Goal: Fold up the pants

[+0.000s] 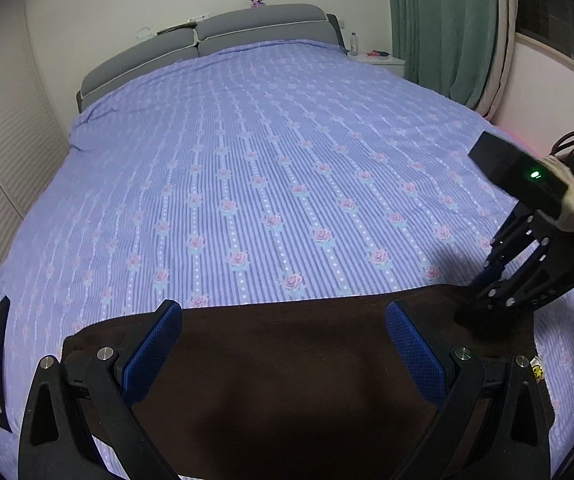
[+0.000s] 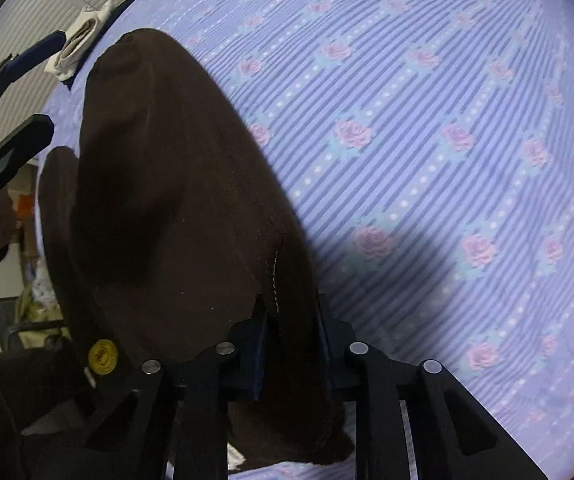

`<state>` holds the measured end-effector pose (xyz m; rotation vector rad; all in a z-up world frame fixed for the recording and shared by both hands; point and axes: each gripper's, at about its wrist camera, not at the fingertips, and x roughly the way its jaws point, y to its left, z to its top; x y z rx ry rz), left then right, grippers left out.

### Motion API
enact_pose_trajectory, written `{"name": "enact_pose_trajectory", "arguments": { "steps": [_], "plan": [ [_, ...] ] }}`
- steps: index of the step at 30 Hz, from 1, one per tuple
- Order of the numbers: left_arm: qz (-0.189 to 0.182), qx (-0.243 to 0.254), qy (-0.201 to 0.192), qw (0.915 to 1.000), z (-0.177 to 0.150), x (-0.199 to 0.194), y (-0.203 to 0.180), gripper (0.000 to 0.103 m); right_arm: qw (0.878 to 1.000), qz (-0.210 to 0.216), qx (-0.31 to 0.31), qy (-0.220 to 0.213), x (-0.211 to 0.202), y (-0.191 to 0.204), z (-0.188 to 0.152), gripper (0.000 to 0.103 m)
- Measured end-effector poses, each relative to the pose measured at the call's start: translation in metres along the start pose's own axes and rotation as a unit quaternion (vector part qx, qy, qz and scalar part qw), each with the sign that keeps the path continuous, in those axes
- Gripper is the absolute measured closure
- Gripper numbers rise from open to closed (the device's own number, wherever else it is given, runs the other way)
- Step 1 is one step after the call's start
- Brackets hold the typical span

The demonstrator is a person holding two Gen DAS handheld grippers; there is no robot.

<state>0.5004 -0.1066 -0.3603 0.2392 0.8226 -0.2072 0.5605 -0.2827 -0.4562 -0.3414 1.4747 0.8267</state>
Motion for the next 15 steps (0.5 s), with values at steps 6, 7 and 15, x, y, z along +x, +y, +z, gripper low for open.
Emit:
{"name": "enact_pose_trajectory", "arguments": {
  "steps": [6, 7, 15],
  "plan": [
    [0.013, 0.005, -0.021, 0.9997, 0.002, -0.028, 0.014, 0.000, 0.998, -0.041, -0.031, -0.047, -0.042, 0.030, -0.014, 0.089],
    [0.016, 0.003, -0.025, 0.9995, 0.002, -0.038, 0.019, 0.000, 0.995, -0.063, -0.046, -0.055, -0.050, 0.042, -0.017, 0.090],
    [0.043, -0.009, -0.052, 0.9977, -0.013, -0.104, 0.043, 0.000, 0.954, -0.231, -0.141, -0.127, -0.083, 0.148, -0.056, 0.090]
  ]
}}
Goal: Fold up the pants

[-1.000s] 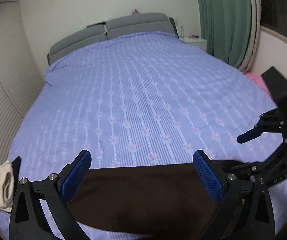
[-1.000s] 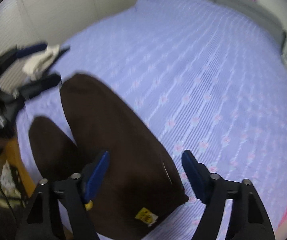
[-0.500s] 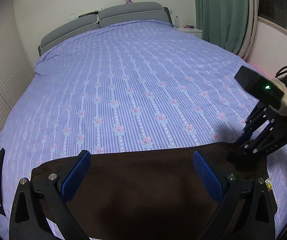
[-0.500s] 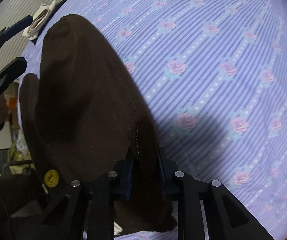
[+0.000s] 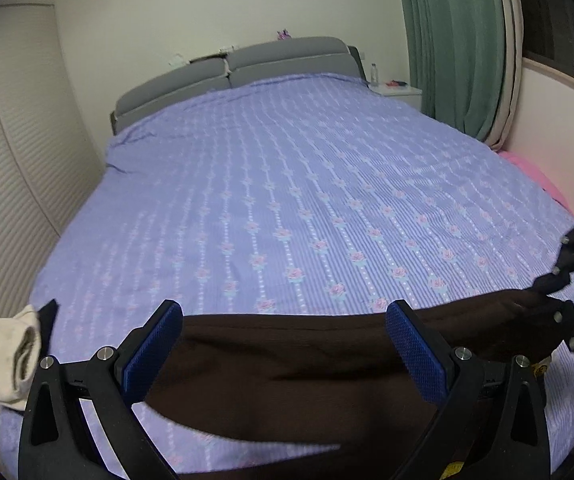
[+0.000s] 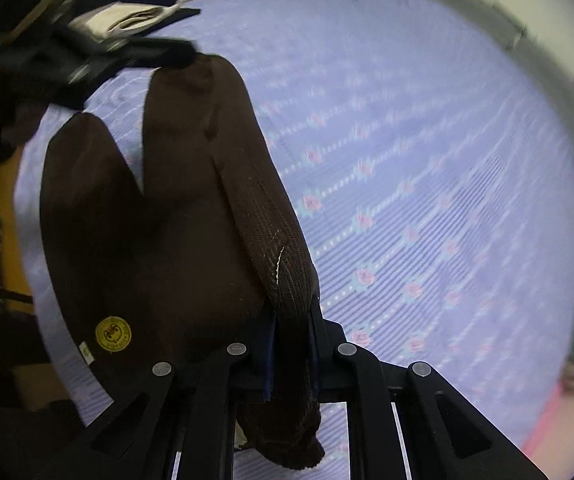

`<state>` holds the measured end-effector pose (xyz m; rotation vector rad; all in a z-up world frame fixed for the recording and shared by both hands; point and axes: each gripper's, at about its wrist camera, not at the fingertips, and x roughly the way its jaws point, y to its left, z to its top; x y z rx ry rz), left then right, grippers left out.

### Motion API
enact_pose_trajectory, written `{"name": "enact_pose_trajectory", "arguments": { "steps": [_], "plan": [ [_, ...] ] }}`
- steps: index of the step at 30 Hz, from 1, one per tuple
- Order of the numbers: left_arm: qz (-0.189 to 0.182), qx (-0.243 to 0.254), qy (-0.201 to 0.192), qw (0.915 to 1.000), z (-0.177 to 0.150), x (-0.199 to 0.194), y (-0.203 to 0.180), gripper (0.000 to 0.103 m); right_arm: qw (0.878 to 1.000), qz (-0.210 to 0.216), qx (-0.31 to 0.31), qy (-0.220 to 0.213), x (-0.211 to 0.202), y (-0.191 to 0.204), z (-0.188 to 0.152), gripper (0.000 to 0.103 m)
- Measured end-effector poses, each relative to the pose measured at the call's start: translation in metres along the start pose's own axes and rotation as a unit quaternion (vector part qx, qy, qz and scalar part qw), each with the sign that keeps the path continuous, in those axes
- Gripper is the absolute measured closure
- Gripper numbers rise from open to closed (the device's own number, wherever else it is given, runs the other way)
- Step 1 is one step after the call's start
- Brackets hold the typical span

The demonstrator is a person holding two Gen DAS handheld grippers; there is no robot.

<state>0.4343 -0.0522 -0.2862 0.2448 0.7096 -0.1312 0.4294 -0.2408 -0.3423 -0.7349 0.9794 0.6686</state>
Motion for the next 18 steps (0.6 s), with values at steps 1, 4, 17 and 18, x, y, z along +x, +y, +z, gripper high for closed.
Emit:
{"name": "enact_pose_trajectory", "arguments": {
  "steps": [1, 4, 17, 18],
  "plan": [
    [0.002, 0.000, 0.000, 1.0000, -0.004, -0.008, 0.002, 0.000, 1.000, -0.024, -0.016, -0.011, -0.008, 0.015, -0.001, 0.090],
    [0.002, 0.002, 0.003, 1.0000, -0.018, -0.029, 0.003, 0.000, 0.992, -0.105, -0.068, -0.036, -0.026, 0.059, -0.013, 0.090],
    [-0.028, 0.025, 0.046, 0.9982, -0.114, -0.072, -0.033, 0.000, 0.982, -0.123, -0.135, -0.041, -0.027, 0.198, -0.065, 0.090],
    [-0.028, 0.024, 0.048, 0.9982, -0.119, -0.072, -0.035, 0.000, 0.983, -0.117, -0.133, -0.039, -0.026, 0.201, -0.068, 0.090]
  ]
}}
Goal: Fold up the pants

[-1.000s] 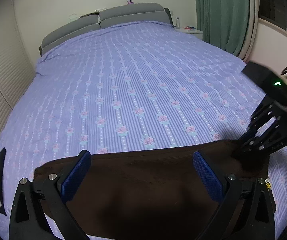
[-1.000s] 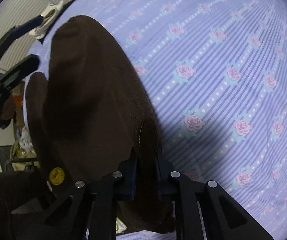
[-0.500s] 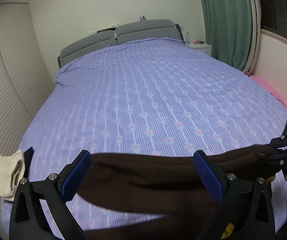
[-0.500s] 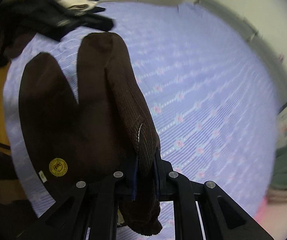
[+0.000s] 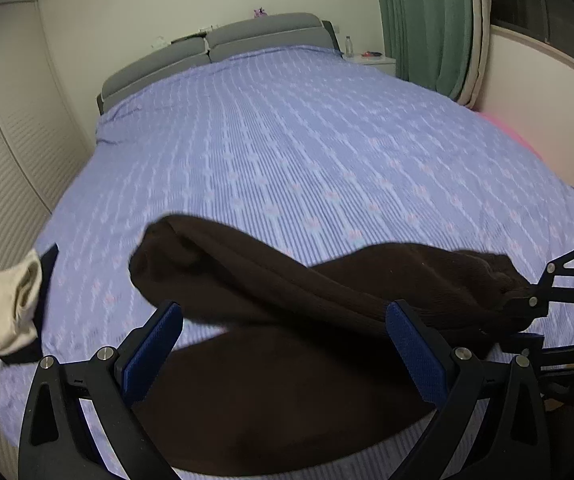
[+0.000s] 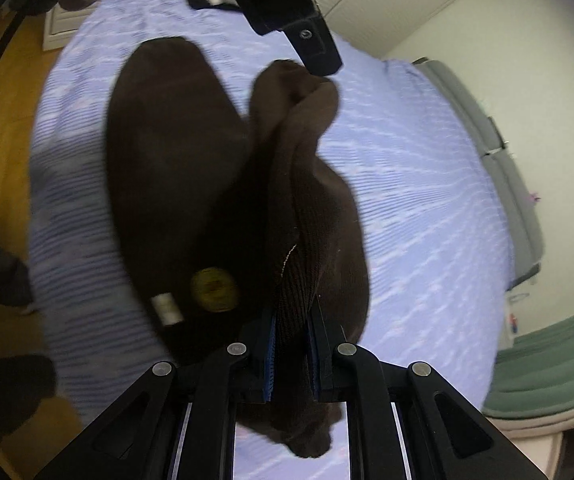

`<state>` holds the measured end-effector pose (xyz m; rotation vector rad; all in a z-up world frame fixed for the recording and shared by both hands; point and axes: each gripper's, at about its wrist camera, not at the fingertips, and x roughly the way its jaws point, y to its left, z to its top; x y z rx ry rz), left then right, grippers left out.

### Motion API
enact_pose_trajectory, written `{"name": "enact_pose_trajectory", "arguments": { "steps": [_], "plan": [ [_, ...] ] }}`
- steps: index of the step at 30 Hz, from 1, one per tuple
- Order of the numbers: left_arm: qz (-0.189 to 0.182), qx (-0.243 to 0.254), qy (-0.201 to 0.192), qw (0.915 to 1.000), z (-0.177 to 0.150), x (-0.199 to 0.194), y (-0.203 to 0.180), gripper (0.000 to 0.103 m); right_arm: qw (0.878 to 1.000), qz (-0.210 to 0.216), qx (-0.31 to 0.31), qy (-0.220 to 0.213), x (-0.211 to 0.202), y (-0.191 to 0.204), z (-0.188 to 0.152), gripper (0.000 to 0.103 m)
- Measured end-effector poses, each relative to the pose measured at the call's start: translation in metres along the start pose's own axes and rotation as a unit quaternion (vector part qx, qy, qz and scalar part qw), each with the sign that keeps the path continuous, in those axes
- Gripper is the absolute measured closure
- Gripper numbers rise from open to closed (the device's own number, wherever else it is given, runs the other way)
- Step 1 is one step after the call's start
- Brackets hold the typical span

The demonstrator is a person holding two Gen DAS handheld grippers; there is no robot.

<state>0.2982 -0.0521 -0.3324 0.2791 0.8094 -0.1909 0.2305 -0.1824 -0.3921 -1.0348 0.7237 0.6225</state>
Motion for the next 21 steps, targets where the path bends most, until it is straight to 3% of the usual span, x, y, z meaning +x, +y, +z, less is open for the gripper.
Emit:
{"name": "enact_pose_trajectory", "arguments": {
  "steps": [14, 19, 21],
  "plan": [
    [0.002, 0.000, 0.025, 0.9997, -0.069, 0.038, -0.017, 0.000, 0.998, 0.044, -0.008, 0.042, 0.049, 0.055, -0.033, 0.089],
    [-0.001, -0.018, 0.025, 0.9995, -0.076, 0.032, -0.011, 0.000, 0.999, 0.030, -0.011, 0.036, 0.036, 0.047, -0.031, 0.087],
    [0.000, -0.029, 0.023, 0.9993, -0.076, 0.025, -0.004, 0.000, 0.999, 0.022, -0.003, 0.033, 0.022, 0.037, -0.027, 0.081]
  ]
}}
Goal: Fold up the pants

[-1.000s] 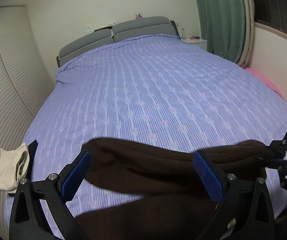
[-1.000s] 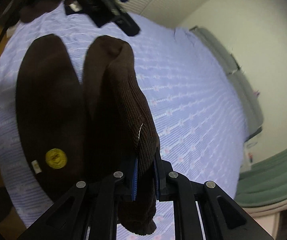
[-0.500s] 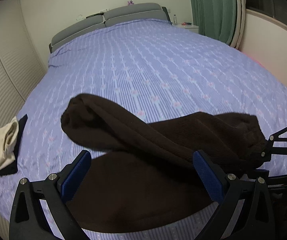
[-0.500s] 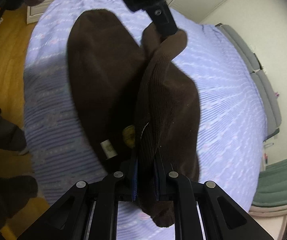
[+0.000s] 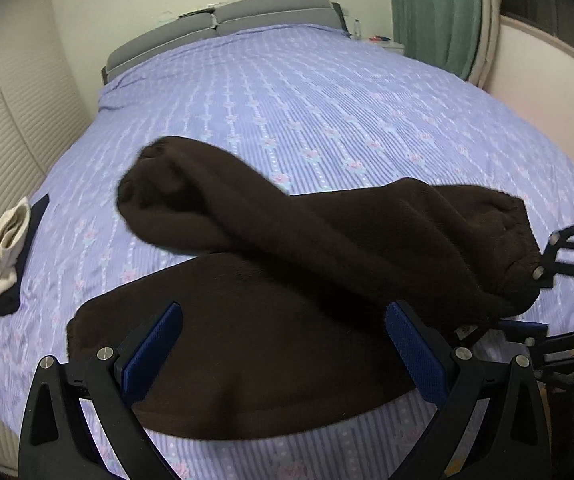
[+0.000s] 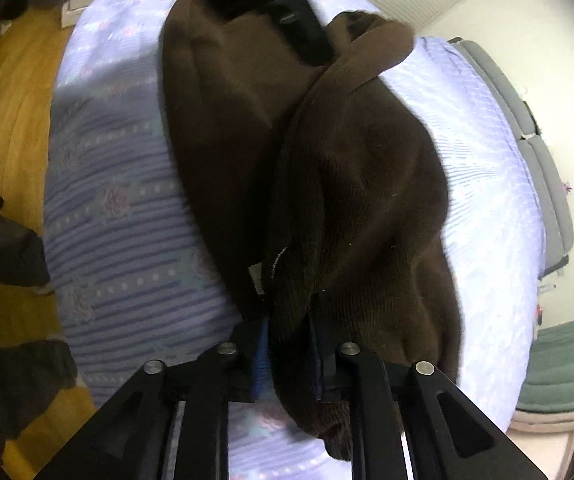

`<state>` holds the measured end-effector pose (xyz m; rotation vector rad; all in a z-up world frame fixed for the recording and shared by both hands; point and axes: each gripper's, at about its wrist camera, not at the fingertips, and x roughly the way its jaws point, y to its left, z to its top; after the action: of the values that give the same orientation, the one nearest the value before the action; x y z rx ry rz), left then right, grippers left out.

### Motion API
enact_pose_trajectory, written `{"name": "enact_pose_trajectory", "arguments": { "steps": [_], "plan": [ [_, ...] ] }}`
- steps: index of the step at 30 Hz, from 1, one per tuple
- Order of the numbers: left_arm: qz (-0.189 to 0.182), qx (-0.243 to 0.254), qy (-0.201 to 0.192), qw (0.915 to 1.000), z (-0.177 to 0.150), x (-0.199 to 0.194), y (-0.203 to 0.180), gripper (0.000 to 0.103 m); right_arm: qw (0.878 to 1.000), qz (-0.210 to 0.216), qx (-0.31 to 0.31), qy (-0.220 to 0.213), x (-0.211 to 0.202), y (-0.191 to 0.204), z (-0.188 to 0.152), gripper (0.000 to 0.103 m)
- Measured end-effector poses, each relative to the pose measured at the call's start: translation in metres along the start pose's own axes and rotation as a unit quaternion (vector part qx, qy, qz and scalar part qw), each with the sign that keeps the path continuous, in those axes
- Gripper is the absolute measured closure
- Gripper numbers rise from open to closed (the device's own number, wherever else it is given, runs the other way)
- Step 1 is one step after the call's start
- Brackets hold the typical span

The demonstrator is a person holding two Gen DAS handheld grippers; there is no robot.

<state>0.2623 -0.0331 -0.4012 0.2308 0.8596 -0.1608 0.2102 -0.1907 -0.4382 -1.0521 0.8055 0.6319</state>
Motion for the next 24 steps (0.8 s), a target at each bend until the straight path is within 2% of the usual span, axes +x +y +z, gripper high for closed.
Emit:
{"name": "enact_pose_trajectory", "arguments": {
  "steps": [3, 5, 8, 10, 14, 16, 20, 24],
  "plan": [
    [0.005, -0.020, -0.007, 0.9998, 0.006, -0.015, 0.016, 0.000, 1.000, 0.008, 0.012, -0.023, -0.031, -0.019, 0.011, 0.071],
    [0.013, -0.033, -0.014, 0.9993, 0.012, -0.026, 0.032, 0.000, 0.999, 0.014, 0.023, -0.042, -0.050, -0.036, 0.025, 0.054],
    [0.032, -0.054, -0.022, 0.9978, 0.022, -0.037, 0.059, 0.000, 0.994, 0.051, 0.067, -0.070, -0.064, -0.071, 0.057, 0.043],
    [0.051, -0.069, -0.023, 0.9960, 0.028, -0.039, 0.077, 0.000, 0.988, 0.079, 0.104, -0.085, -0.061, -0.096, 0.084, 0.040],
    [0.097, -0.112, -0.026, 0.9887, 0.046, -0.034, 0.124, 0.000, 0.970, 0.124, 0.186, -0.091, -0.024, -0.153, 0.144, 0.040],
    [0.118, -0.138, -0.024, 0.9830, 0.054, -0.023, 0.150, 0.000, 0.958, 0.149, 0.230, -0.090, 0.006, -0.182, 0.179, 0.040],
    [0.144, -0.180, -0.018, 0.9729, 0.066, 0.002, 0.191, 0.000, 0.944, 0.168, 0.276, -0.072, 0.064, -0.212, 0.232, 0.040],
    [0.155, -0.210, -0.013, 0.9654, 0.069, 0.027, 0.223, 0.000, 0.931, 0.198, 0.305, -0.025, 0.118, -0.227, 0.258, 0.040]
  ]
}}
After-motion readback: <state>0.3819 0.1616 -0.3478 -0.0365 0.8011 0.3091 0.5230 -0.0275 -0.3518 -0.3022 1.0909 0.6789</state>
